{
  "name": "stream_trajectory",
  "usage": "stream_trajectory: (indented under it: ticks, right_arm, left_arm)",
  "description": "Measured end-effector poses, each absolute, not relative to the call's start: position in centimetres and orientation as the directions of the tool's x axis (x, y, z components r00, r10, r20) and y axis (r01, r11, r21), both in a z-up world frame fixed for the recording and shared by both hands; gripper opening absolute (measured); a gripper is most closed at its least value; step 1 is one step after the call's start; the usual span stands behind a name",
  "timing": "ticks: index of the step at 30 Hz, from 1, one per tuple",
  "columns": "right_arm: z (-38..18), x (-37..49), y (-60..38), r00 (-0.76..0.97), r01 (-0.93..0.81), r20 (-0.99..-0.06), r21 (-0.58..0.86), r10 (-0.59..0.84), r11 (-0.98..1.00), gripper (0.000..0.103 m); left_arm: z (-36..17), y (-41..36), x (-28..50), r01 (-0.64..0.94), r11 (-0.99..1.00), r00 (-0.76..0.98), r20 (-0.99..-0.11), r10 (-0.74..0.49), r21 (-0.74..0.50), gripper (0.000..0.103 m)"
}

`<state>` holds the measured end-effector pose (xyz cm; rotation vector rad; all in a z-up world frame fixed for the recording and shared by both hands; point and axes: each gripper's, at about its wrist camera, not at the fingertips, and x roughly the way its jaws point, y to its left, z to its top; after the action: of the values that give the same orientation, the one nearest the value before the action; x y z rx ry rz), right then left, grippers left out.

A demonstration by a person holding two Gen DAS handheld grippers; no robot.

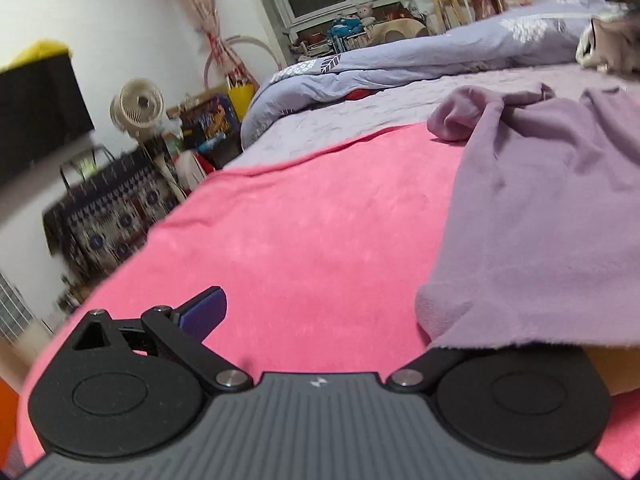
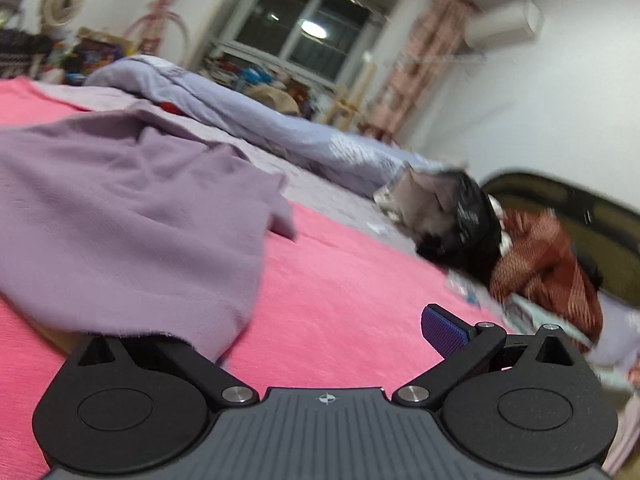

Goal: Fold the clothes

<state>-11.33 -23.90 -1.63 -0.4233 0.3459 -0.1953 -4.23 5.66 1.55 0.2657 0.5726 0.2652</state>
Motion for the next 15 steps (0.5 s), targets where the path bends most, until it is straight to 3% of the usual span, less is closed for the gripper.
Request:
stream_trajectory:
  ticks: [3, 6, 10, 12, 15]
  right_arm:
    - [-1.5, -11.7, -22.7, 0.941, 0.076, -0.253, -0.495, -0.227, 0.865, 0.103]
    - [-1.0, -10.8, -24.7, 0.903, 0.18, -0.267, -0.478, -0.337, 0.86, 0.103]
    - [-0.3, -10.0, -28.4, 0.879, 0.135, -0.415, -0.257, -0.235, 0.957, 0.103]
    - [-0.3, -9.0, -27.9, 0.872, 0.108, -0.431, -0.297, -0.234, 0.949, 0.103]
    - [2.0, -5.3, -27.1, 0.89, 0.083, -0.363, -0.465, -0.275, 0.881, 0.102]
  left_arm:
    - [1.9, 6.4, -4.3, -0.199, 0.943, 0.81, -0.498, 0.311, 0.267, 0.103]
    - [2.8, 7.7, -4.6, -0.239, 0.95, 0.804, -0.508, 0.31, 0.203, 0.103]
    - [2.3, 8.8, -6.5, -0.216, 0.96, 0.787, -0.55, 0.279, 0.179, 0.103]
    - [2.2, 8.1, -6.0, -0.209, 0.953, 0.788, -0.538, 0.297, 0.22, 0.103]
    - [4.5, 8.2, -3.4, -0.192, 0.951, 0.812, -0.504, 0.293, 0.244, 0.103]
